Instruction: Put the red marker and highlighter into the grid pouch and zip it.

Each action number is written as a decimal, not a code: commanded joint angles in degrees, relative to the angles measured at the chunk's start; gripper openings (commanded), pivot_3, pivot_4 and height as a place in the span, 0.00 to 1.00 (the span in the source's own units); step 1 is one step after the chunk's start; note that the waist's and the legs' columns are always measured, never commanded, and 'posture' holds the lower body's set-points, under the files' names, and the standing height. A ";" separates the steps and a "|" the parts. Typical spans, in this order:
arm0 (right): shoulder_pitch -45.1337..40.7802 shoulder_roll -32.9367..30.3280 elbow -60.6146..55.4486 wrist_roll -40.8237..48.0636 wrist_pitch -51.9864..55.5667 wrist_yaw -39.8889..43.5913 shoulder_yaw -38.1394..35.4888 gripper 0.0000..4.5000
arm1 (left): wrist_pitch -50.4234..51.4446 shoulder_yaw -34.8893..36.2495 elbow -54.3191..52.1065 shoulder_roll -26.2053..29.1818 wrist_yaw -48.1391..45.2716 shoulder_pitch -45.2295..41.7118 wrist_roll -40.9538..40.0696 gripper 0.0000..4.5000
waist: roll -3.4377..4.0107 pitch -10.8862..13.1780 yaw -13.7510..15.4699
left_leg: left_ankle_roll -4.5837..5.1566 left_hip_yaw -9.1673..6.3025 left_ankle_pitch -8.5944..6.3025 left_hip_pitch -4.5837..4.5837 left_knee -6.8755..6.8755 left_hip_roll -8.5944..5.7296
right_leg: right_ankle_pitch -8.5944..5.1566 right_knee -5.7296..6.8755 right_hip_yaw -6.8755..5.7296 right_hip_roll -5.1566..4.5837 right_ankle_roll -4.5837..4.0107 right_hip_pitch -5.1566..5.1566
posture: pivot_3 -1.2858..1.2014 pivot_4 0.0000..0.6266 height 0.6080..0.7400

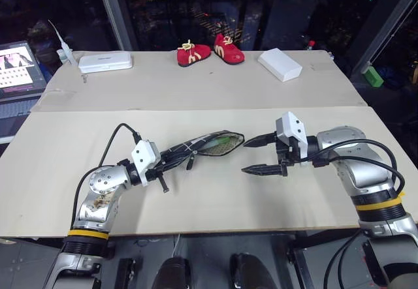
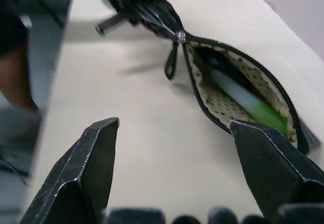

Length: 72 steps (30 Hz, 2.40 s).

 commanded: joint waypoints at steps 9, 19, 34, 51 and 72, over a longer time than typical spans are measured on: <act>3.15 12.30 -3.53 -10.69 9.64 -23.04 9.92 0.86 | -2.08 0.50 -0.10 -0.59 0.27 0.14 -0.50 0.00 | 0.00 0.00 -0.31 | -0.04 -0.01 0.03 -0.09 0.01 -0.03 | -0.01 0.03 0.00 -0.01 0.01 -0.08 | 0.52 0.24 1.00; -5.10 24.16 -0.20 -8.28 15.93 -27.63 11.19 0.86 | -1.78 0.32 0.85 -0.77 -0.12 -1.29 -0.53 0.00 | 0.00 0.00 -0.36 | -0.04 -0.04 0.03 -0.12 0.01 -0.03 | -0.01 0.02 -0.04 0.01 0.02 -0.08 | 0.52 0.24 1.00; -7.97 25.87 2.75 -7.90 18.05 -29.13 10.65 0.33 | -1.14 0.13 -0.25 -1.06 0.39 -0.95 -0.57 0.00 | 0.00 0.00 -0.37 | -0.04 -0.07 0.02 -0.15 0.01 -0.02 | -0.01 0.00 -0.09 0.01 0.02 -0.08 | 0.52 0.24 1.00; -5.93 13.51 -2.53 -5.30 18.40 -21.19 6.60 0.01 | -0.27 -0.01 -1.88 -1.06 1.52 -0.52 -0.68 0.00 | 0.00 0.00 -0.21 | -0.04 -0.10 0.02 -0.19 0.01 -0.04 | -0.01 -0.05 -0.10 -0.02 0.03 -0.08 | 0.52 0.24 1.00; -2.62 2.47 5.07 -3.60 11.96 -16.44 -0.31 0.34 | 0.46 -0.75 -2.65 -1.84 1.74 -0.17 -0.56 0.00 | -0.02 0.01 -0.28 | -0.01 -0.05 0.01 -0.16 -0.02 -0.06 | -0.01 -0.11 0.01 -0.02 0.05 -0.06 | 0.52 0.24 1.00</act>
